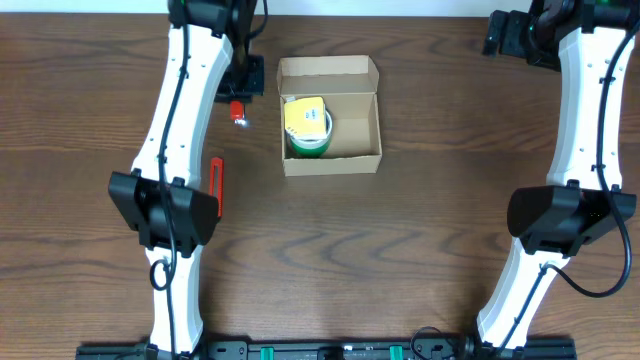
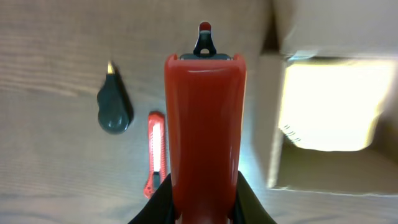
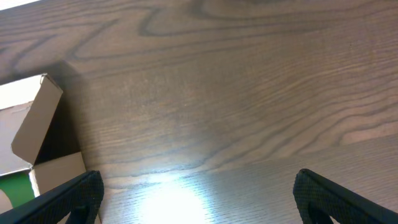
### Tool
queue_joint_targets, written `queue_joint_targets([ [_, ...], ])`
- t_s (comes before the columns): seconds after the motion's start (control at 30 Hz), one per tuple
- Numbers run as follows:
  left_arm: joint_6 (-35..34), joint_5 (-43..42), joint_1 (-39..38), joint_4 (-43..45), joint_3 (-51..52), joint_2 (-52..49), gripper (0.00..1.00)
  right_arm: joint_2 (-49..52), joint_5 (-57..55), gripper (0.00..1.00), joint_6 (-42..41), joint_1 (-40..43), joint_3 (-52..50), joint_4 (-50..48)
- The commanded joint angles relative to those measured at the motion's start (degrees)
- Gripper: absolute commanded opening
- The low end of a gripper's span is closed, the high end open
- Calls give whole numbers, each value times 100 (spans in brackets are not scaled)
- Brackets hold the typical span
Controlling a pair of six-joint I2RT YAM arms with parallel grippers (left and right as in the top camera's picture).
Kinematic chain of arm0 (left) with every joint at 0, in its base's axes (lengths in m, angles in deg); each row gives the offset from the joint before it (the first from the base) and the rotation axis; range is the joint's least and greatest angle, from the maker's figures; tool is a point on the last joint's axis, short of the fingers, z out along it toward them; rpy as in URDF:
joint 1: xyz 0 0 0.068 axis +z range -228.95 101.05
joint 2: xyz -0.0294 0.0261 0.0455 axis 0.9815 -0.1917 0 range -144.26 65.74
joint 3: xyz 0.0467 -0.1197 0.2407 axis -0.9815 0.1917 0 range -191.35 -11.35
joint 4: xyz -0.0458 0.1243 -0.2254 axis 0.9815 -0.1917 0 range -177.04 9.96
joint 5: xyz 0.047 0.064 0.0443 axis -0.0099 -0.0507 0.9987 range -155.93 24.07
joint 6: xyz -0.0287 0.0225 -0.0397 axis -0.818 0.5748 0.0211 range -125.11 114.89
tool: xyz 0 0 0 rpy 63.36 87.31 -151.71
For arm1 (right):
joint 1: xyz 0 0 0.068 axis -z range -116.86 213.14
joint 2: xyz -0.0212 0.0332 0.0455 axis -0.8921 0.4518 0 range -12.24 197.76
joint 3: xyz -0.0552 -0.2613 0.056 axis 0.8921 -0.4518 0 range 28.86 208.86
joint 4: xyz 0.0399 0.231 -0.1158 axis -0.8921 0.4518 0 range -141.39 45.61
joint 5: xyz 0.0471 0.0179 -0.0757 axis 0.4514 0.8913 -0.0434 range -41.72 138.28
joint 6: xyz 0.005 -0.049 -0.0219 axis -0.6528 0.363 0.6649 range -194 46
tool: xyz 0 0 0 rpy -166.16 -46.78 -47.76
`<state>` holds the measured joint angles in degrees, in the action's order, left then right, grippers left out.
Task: Pack container
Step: 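Carry the red marker over the box and lower it inside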
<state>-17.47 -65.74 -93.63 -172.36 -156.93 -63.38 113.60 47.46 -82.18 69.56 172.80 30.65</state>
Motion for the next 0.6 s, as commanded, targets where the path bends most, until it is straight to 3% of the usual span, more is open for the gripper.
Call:
queue_joint_targets([
  [0.0,-590,-173,-267,-450,-577,-20,6,-68,22,99,-79,-7,59,7],
  [0.1,-793,-468,-560,-448,-643,44,6,-68,22,99,-79,-7,59,7],
  [0.57,-1515,-284,-1969,-188,-616,-17,6,-68,22,99,-79,-7,59,7],
])
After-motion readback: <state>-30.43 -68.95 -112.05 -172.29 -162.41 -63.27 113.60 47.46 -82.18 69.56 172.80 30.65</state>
